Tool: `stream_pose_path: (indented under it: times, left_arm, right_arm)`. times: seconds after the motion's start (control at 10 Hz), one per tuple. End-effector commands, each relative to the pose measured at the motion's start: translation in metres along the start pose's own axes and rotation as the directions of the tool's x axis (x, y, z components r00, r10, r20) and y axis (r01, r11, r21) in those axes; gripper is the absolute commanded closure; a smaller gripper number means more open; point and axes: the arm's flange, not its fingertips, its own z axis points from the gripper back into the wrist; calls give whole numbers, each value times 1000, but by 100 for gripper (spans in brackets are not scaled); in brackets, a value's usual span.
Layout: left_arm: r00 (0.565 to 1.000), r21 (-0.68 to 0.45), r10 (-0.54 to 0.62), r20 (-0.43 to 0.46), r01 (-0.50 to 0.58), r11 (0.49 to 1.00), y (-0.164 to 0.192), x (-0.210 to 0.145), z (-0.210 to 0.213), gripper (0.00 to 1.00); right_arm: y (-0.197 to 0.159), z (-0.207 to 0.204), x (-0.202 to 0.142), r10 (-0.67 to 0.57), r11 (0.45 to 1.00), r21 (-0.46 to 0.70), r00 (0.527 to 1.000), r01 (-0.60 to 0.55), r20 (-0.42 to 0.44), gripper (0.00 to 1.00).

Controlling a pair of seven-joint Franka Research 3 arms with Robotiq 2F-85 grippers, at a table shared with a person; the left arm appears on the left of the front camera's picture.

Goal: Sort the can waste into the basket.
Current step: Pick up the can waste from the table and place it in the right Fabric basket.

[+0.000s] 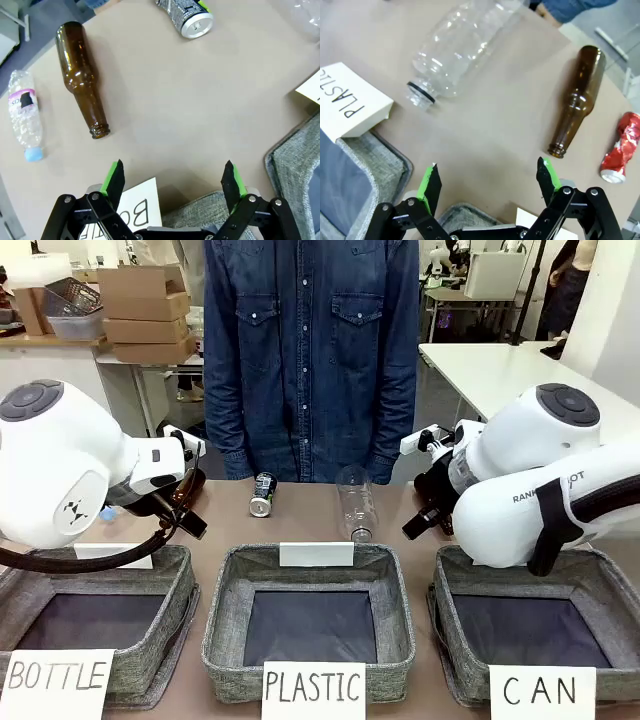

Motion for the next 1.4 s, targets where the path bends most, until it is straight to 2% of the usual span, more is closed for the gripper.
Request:
stream_pose_path:
  times: [0.0, 1.3]
  left_arm:
    - [1000, 0, 0, 0, 0, 1000, 0, 0, 0, 0]
    - [1000, 0, 0, 0, 0, 1000, 0, 0, 0, 0]
  right_arm:
    - [0, 0, 0, 0, 1000, 0, 1000, 0, 0, 0]
    - [0, 0, 0, 0, 1000, 0, 1000, 0, 0, 0]
